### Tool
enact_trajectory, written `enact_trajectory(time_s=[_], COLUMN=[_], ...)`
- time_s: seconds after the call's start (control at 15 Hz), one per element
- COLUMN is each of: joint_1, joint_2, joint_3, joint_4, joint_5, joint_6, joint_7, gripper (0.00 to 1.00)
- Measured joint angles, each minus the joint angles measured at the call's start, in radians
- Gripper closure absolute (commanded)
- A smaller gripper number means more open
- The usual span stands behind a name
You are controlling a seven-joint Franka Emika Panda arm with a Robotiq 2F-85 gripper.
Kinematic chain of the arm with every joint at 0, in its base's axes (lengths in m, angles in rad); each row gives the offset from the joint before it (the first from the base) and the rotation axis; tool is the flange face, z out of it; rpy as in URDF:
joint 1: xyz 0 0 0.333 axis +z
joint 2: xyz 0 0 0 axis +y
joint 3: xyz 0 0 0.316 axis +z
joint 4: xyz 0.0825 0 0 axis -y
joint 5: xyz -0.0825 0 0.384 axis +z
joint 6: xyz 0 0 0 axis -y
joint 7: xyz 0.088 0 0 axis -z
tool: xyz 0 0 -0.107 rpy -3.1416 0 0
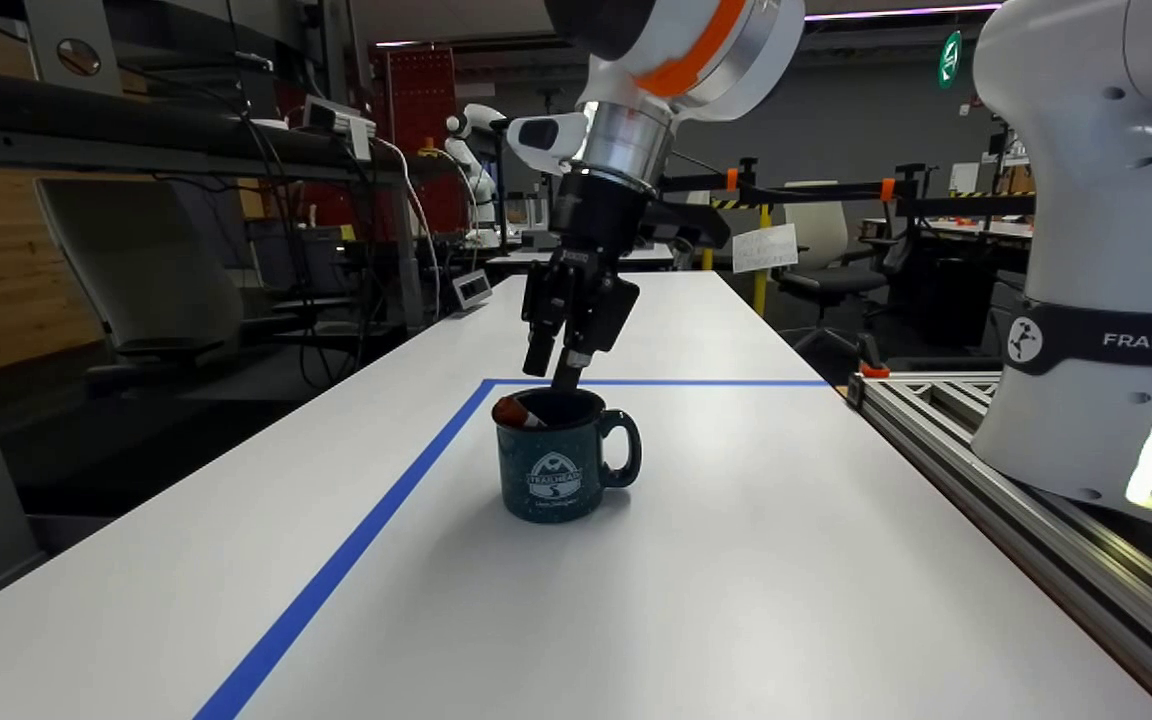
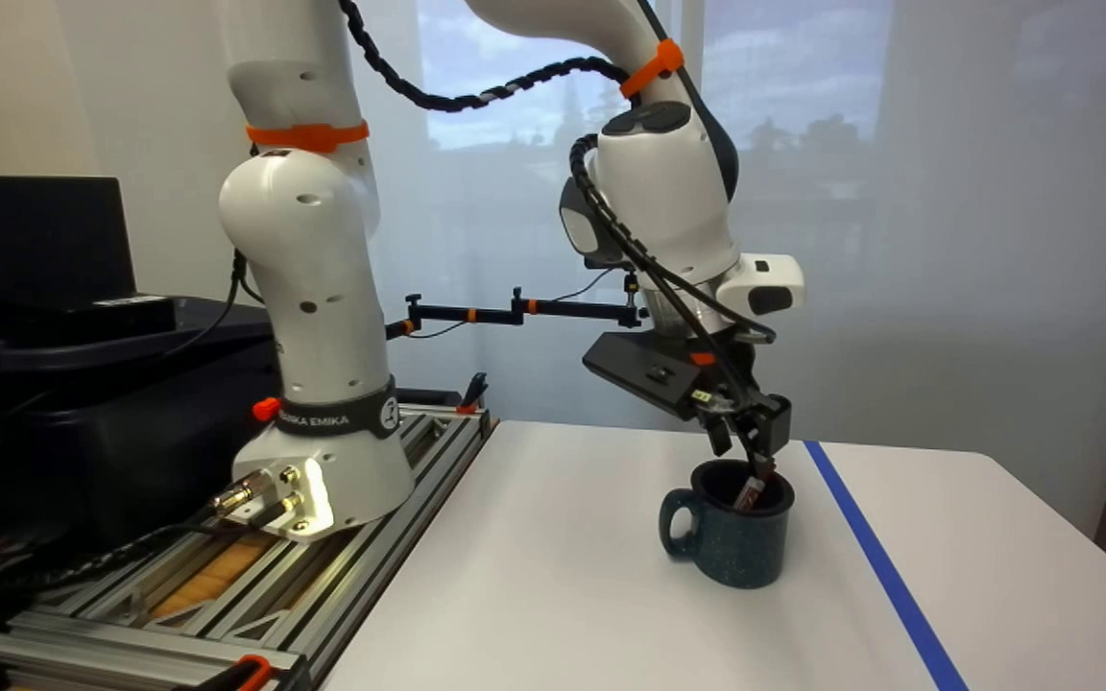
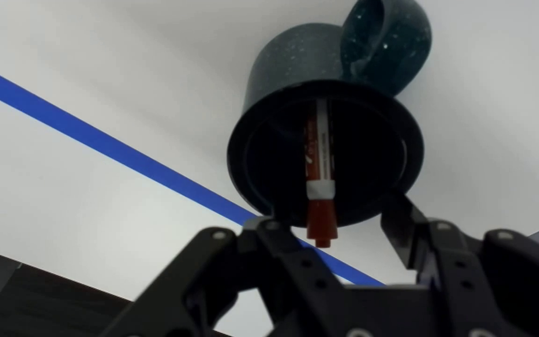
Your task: Put the marker on the table
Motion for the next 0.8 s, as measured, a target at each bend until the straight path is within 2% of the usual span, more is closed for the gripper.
enact_trajectory(time_s=[0.4,0.8], joint_1=[0.001,0.0], joint_2=[0.042,0.124], joint_3=[0.0,0.003], joint_4=[0.04,0.085], joint_5=[0.234,0.411], joint_6=[0.0,-0.01], joint_7=[-0.231,-0.395], gripper=[0.53,0.53])
